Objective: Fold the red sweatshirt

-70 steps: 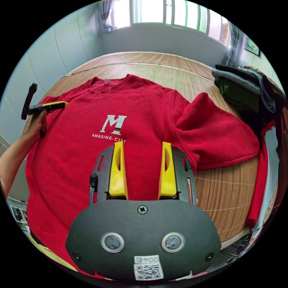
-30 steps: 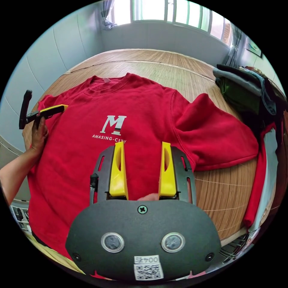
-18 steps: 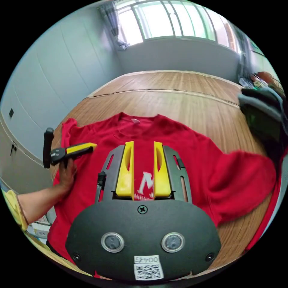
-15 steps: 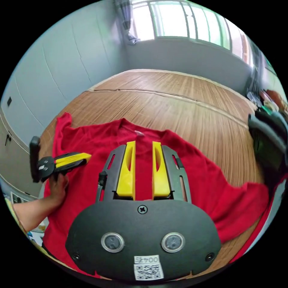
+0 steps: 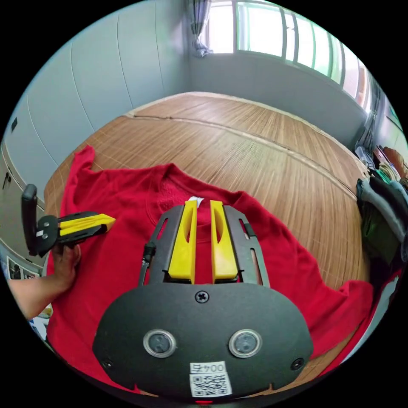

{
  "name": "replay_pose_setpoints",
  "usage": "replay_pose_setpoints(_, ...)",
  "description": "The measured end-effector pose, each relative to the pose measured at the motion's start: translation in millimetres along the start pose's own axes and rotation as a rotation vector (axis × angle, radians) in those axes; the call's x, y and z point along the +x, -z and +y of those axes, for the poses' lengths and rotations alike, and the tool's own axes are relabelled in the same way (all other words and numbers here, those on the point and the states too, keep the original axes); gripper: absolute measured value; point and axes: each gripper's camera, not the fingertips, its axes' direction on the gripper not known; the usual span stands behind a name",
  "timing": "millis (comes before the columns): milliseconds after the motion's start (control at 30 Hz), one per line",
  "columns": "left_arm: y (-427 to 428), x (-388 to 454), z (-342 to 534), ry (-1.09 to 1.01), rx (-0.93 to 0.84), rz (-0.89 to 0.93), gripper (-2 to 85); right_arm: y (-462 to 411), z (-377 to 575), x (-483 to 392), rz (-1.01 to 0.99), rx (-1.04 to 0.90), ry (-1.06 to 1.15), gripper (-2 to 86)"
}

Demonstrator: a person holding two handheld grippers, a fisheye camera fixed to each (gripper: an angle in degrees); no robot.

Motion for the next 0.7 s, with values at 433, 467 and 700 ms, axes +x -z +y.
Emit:
replay_pose_setpoints(433, -0.1, 5.8, 3.1, -0.005, -0.002, -0.011, 0.2, -3.1, 52.2, 95.6, 0.036, -0.167, -0.084, 13.2)
replay_pose_setpoints(467, -0.1, 6.2, 3.3, -0.005, -0.002, -0.012, 0.2, 0.2, 45.9, 97.0, 0.023, -0.144, -0.068, 11.1)
replay_pose_setpoints(700, 0.1, 8.3, 3.7, -0.006, -0.002, -0.015, 0.2, -4.1, -2.8, 118.5, -0.025, 0.003, -0.013, 10.4)
